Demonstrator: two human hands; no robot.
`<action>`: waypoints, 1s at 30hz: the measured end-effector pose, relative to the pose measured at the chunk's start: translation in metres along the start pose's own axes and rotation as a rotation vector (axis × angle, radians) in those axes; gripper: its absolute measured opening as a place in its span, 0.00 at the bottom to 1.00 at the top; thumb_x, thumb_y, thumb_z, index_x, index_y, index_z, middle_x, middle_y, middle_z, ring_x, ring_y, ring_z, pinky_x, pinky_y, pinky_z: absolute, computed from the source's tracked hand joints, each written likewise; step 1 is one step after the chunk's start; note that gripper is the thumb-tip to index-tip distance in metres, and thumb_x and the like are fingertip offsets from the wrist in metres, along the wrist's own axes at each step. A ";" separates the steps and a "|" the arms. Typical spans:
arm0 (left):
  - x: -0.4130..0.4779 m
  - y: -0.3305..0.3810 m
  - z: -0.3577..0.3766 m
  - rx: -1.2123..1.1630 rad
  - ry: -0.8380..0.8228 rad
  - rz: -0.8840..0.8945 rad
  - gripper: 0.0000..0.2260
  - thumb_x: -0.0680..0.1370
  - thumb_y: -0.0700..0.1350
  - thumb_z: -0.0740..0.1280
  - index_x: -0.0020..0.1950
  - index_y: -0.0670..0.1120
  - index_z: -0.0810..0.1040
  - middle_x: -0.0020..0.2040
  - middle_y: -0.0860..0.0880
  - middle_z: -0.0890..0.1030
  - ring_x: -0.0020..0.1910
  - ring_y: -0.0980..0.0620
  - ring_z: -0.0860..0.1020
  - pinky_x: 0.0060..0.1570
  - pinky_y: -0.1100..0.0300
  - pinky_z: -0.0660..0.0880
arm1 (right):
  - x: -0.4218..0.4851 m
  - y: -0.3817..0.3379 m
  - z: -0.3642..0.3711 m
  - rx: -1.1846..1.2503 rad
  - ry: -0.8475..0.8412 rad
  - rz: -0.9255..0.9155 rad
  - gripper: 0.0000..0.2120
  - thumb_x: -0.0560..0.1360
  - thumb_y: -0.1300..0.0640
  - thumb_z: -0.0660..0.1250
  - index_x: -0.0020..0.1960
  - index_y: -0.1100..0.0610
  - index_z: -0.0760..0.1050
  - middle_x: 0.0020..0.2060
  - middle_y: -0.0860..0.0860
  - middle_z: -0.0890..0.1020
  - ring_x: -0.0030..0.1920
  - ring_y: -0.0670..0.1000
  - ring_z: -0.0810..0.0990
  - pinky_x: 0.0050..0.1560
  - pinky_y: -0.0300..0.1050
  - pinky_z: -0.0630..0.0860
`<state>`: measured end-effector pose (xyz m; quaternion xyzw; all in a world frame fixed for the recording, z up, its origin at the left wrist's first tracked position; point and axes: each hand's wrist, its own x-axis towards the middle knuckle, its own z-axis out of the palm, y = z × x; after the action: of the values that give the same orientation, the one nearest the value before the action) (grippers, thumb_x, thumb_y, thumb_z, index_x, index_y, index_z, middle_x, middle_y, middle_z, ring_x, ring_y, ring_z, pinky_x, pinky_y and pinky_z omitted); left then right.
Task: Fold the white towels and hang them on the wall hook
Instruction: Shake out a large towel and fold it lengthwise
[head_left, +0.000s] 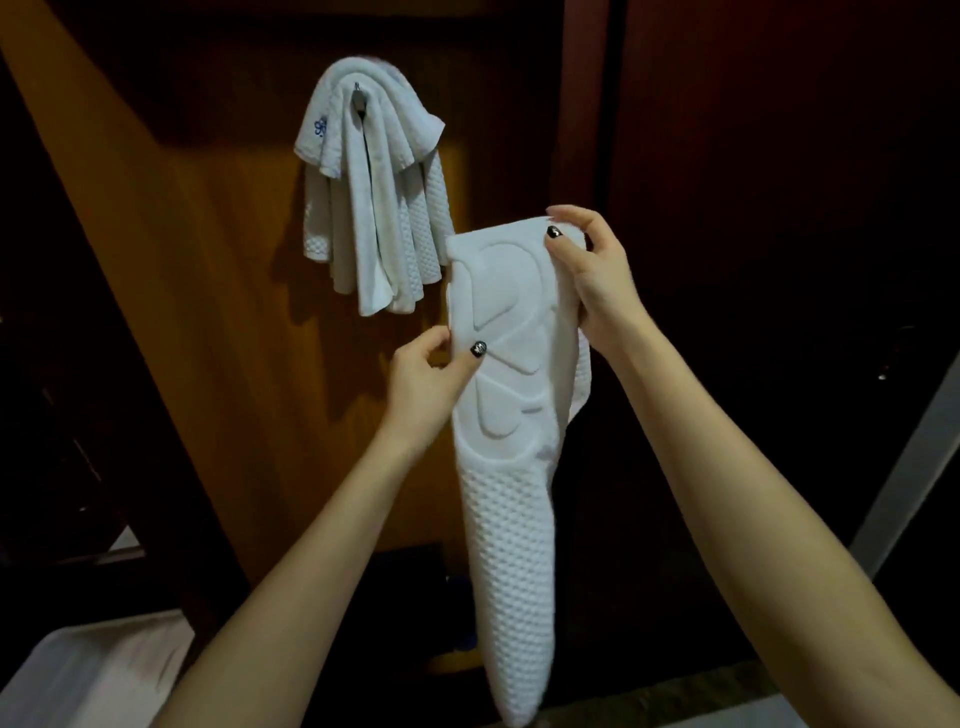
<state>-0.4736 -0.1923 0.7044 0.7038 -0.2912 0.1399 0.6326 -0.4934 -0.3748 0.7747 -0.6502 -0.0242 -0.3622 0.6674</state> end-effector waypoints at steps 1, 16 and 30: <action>0.002 0.001 -0.003 -0.138 -0.053 -0.032 0.05 0.77 0.42 0.69 0.45 0.41 0.80 0.43 0.44 0.83 0.43 0.53 0.78 0.44 0.55 0.76 | 0.003 -0.001 -0.008 0.012 -0.037 0.040 0.13 0.77 0.61 0.66 0.59 0.48 0.76 0.58 0.57 0.79 0.55 0.57 0.81 0.54 0.54 0.81; 0.001 -0.011 0.021 -0.305 -0.013 -0.060 0.06 0.79 0.42 0.67 0.48 0.40 0.81 0.39 0.50 0.82 0.37 0.60 0.78 0.35 0.66 0.73 | -0.102 0.061 -0.032 -0.140 -0.178 0.127 0.28 0.78 0.51 0.67 0.75 0.43 0.61 0.62 0.36 0.72 0.59 0.35 0.76 0.56 0.37 0.78; 0.002 -0.033 -0.019 -0.219 -0.214 -0.007 0.06 0.76 0.48 0.68 0.49 0.49 0.72 0.44 0.55 0.77 0.40 0.63 0.76 0.40 0.68 0.72 | -0.045 0.038 0.003 0.107 -0.111 0.065 0.10 0.76 0.63 0.68 0.57 0.55 0.78 0.51 0.52 0.83 0.49 0.52 0.83 0.49 0.47 0.81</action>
<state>-0.4495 -0.1736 0.6818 0.6424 -0.3681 0.0292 0.6715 -0.5056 -0.3561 0.7203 -0.6331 -0.0594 -0.3017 0.7104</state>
